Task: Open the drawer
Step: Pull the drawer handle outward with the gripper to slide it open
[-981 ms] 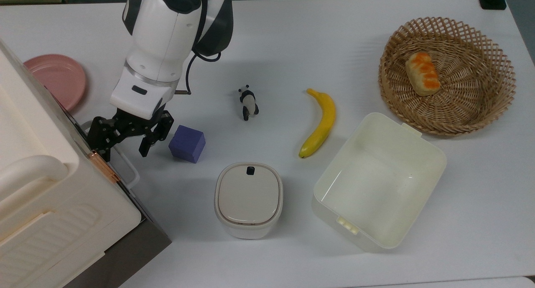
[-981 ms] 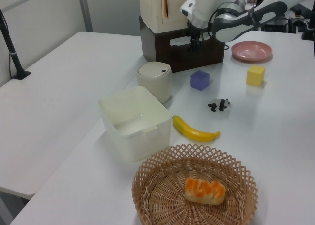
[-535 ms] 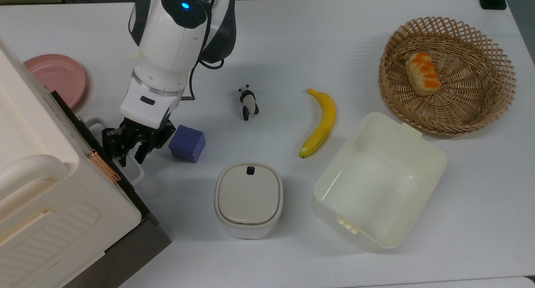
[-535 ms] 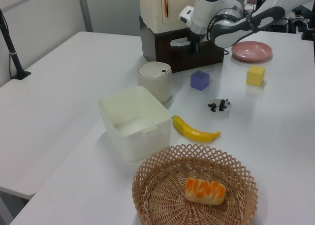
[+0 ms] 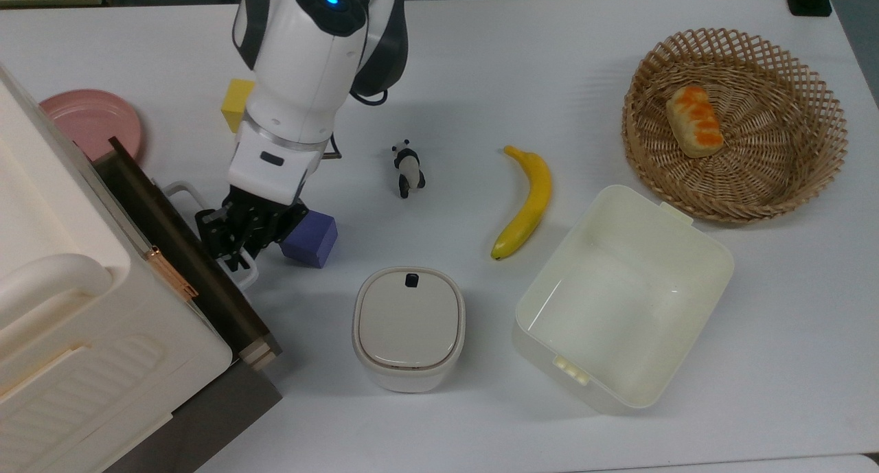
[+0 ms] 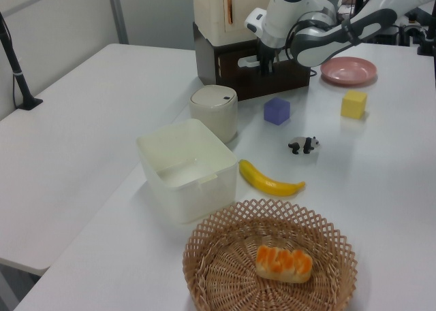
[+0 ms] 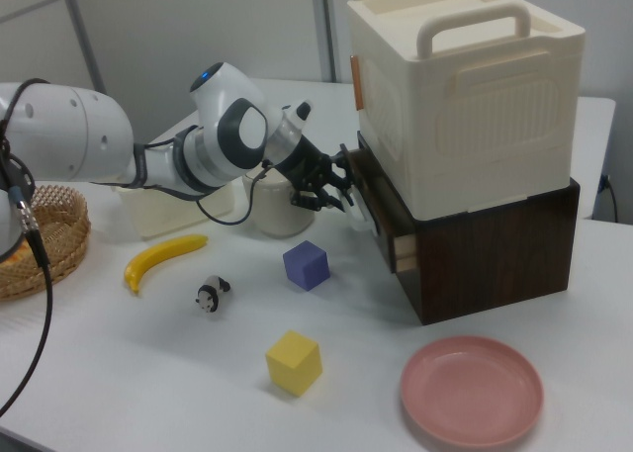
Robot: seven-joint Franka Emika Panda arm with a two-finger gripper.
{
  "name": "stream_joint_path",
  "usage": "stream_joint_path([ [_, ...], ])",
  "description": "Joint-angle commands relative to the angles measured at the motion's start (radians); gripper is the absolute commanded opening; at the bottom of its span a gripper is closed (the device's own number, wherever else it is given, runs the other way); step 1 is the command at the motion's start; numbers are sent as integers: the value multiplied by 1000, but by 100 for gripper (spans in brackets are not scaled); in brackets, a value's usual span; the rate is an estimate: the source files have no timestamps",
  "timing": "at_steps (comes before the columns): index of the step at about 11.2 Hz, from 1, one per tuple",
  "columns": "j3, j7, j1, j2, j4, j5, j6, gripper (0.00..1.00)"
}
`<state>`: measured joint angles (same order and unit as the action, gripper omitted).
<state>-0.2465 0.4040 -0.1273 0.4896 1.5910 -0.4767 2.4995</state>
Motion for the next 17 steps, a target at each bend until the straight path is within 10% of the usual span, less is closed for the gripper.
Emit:
stream_joint_path([
  [1, -8, -37, -64, -121, 141, -11, -17, 20],
  [6, 7, -37, -135, -288, 263, -8, -146, 20],
  [12, 154, -75, -137, -384, 258, 94, -427, 21],
  [15, 309, -228, -7, -401, 154, 346, -644, 64],
  [17, 433, -452, 107, -401, 133, 386, -700, 90],
])
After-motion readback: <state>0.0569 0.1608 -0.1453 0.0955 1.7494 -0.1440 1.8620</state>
